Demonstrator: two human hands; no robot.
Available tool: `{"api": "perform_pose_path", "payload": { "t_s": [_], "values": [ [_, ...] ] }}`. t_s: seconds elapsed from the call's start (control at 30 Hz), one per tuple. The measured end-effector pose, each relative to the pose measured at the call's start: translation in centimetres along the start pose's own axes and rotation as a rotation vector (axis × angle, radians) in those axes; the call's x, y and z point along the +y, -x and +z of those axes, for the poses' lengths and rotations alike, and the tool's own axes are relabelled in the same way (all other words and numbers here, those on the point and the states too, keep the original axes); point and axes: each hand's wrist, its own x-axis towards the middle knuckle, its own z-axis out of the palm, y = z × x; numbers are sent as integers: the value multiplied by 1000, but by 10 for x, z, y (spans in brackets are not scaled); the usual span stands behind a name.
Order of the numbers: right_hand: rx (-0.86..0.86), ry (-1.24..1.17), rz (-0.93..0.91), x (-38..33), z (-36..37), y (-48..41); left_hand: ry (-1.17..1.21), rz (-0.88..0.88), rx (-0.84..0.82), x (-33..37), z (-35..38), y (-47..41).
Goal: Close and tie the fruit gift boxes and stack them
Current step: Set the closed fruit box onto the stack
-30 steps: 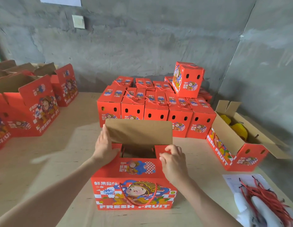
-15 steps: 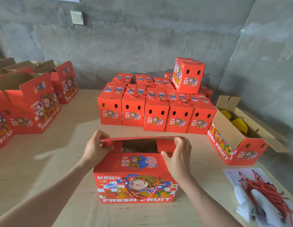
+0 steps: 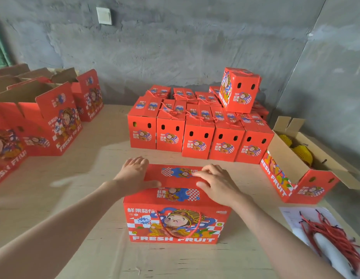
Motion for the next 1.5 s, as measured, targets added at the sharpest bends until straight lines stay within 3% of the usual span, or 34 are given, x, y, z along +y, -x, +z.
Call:
{"api": "perform_pose_path", "payload": {
  "t_s": [0.13, 0.33, 0.83, 1.07, 1.5],
  "values": [
    [-302, 36, -29, 18, -10, -9, 25, 123, -182, 14, 0, -17],
    [-394, 28, -73, 29, -13, -14, -150, 253, -259, 1, -2, -21],
    [-189, 80, -186, 36, -7, -23, -180, 327, -112, -1, -2, -26],
    [-189, 105, -198, 40, -6, -25, -85, 282, -71, 1, 2, -24],
    [-249, 119, -124, 33, -12, -19, -120, 228, -22, 4, 11, -21]
  ]
}}
